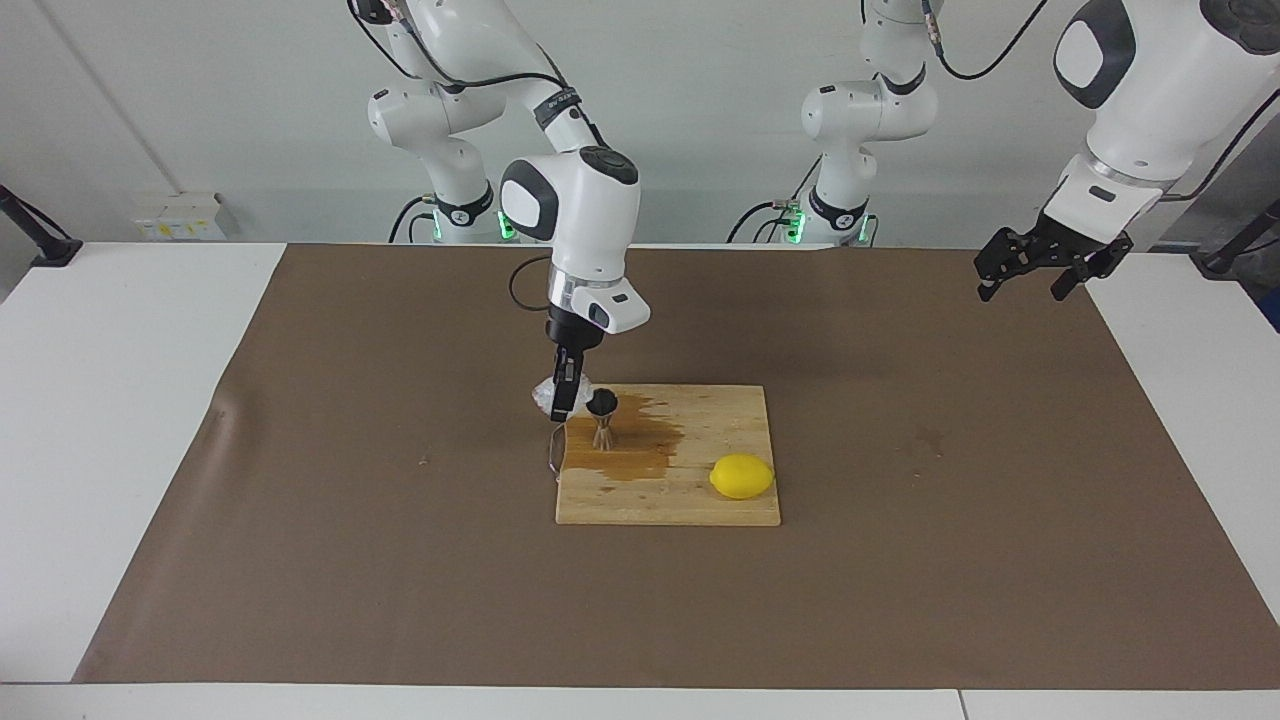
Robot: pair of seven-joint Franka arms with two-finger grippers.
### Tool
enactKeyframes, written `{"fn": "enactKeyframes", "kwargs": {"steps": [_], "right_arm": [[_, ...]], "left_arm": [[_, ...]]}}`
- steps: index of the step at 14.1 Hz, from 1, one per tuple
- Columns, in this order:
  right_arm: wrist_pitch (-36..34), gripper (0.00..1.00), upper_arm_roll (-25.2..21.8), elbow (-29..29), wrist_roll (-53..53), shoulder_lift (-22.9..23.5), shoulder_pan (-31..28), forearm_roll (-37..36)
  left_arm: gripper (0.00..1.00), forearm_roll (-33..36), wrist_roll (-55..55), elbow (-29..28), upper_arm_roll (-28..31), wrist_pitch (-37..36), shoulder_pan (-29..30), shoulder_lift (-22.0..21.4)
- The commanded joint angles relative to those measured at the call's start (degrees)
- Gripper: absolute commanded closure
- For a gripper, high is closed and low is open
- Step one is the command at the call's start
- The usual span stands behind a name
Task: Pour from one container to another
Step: 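Carry the white cup with the right gripper back off the board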
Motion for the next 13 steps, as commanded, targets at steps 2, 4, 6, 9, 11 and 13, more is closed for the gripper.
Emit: {"fn": "enactKeyframes", "kwargs": {"steps": [2, 4, 6, 9, 11, 13], "right_arm": [[0.21, 0.7, 0.34, -0.29, -2.82, -1.49, -2.86, 8.55], [0.3, 0.69, 0.34, -0.29, -9.05, -1.58, -6.1, 16.28], [0.56, 0.69, 0.34, -0.38, -16.6, -1.49, -9.7, 24.62], [0.56, 0.68, 0.25, -1.08, -29.95, -1.31, -16.47, 36.4], [0.56, 0.68, 0.25, -2.48, -37.43, -1.4, -20.42, 41.87], [0.65, 0.68, 0.25, -4.67, -44.64, -1.4, -24.29, 46.87]], "left_arm": [[0.0, 0.38, 0.03, -1.77, 0.41, -0.34, -0.33, -1.69], [0.0, 0.38, 0.12, -1.77, 0.41, -0.34, -0.33, -1.69], [0.0, 0.38, 0.03, -1.77, 0.41, -0.34, -0.33, -1.61], [0.0, 0.38, 0.03, -1.77, 0.41, -0.34, -0.33, -1.69], [0.0, 0.38, 0.12, -1.77, 0.41, -0.34, -0.33, -1.61], [0.0, 0.38, 0.03, -1.77, 0.41, -0.34, -0.33, -1.69]]}}
